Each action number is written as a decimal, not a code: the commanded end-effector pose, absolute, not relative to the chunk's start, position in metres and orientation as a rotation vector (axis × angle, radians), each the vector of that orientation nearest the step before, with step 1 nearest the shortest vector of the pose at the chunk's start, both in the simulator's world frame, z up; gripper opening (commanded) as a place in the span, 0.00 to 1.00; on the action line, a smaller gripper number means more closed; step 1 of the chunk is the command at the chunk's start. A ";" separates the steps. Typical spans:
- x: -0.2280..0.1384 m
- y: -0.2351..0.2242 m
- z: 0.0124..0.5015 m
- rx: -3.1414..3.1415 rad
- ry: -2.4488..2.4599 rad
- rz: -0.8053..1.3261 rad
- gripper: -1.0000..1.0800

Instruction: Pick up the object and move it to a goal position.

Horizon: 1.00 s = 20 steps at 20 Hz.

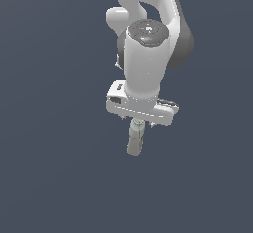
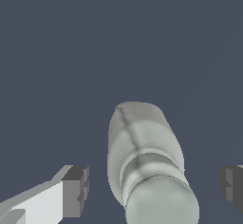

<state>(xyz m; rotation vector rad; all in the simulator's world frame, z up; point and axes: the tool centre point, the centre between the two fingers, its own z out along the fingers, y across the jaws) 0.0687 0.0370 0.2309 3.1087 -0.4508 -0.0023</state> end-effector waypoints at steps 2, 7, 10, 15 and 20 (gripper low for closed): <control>0.069 0.037 0.230 3.109 -0.451 0.000 0.00; 0.069 0.037 0.230 3.109 -0.451 0.000 0.00; 0.069 0.037 0.230 3.109 -0.451 0.000 0.00; 0.069 0.037 0.238 3.113 -0.438 0.009 0.00; 0.069 0.037 0.267 3.126 -0.387 0.041 0.00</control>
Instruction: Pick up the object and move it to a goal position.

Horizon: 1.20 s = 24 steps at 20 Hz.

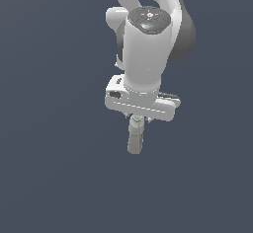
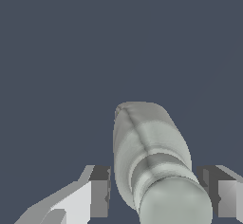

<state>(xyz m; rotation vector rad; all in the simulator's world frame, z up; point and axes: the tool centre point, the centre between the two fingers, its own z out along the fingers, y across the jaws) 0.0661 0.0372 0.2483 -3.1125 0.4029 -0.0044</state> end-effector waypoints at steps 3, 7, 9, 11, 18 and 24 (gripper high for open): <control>0.067 0.037 0.297 -3.108 0.331 -0.071 0.00; 0.064 0.036 0.350 -3.102 0.236 -0.126 0.00; 0.061 0.036 0.380 -3.097 0.184 -0.157 0.00; 0.057 0.035 0.409 -3.091 0.130 -0.187 0.00; 0.042 0.030 0.509 -3.060 -0.049 -0.288 0.00; 0.030 0.024 0.573 -3.032 -0.162 -0.351 0.00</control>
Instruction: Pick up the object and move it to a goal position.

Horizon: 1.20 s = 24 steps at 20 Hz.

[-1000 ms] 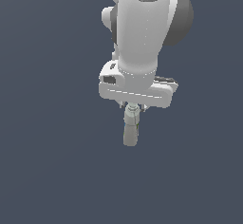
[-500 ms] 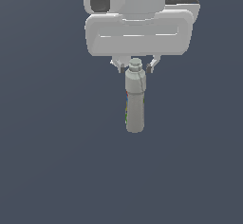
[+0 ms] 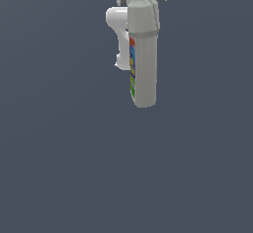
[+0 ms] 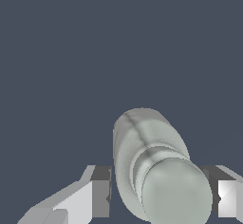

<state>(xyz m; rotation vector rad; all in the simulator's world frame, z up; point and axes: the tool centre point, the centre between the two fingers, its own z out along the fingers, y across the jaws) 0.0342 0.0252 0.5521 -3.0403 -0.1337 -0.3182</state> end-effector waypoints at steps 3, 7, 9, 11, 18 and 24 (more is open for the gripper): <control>0.026 0.022 0.593 -3.022 -0.196 -0.369 0.00; 0.023 0.020 0.610 -3.013 -0.224 -0.385 0.00; 0.022 0.019 0.615 -3.009 -0.234 -0.391 0.00; 0.022 0.018 0.619 -3.007 -0.240 -0.394 0.00; 0.023 0.018 0.614 -3.008 -0.240 -0.375 0.00; 0.026 0.018 0.615 -3.008 -0.240 -0.375 0.00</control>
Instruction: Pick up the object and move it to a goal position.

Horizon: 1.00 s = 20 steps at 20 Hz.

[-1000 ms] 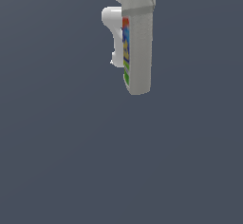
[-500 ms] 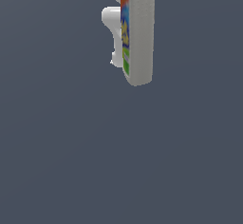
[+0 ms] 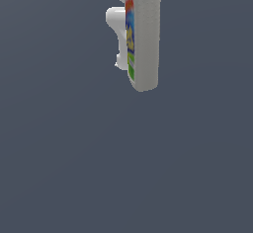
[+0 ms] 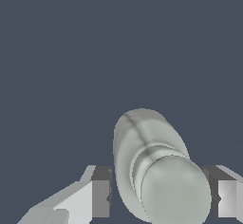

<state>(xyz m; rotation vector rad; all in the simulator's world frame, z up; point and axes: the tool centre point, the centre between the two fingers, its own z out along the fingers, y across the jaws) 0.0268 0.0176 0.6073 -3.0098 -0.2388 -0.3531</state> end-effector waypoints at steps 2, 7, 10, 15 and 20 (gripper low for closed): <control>0.028 0.018 0.616 -3.008 -0.240 -0.375 0.00; 0.034 0.020 0.620 -3.008 -0.240 -0.375 0.00; 0.038 0.020 0.622 -3.008 -0.240 -0.375 0.00; 0.042 0.021 0.624 -3.008 -0.240 -0.375 0.00; 0.043 0.021 0.625 -3.008 -0.240 -0.375 0.00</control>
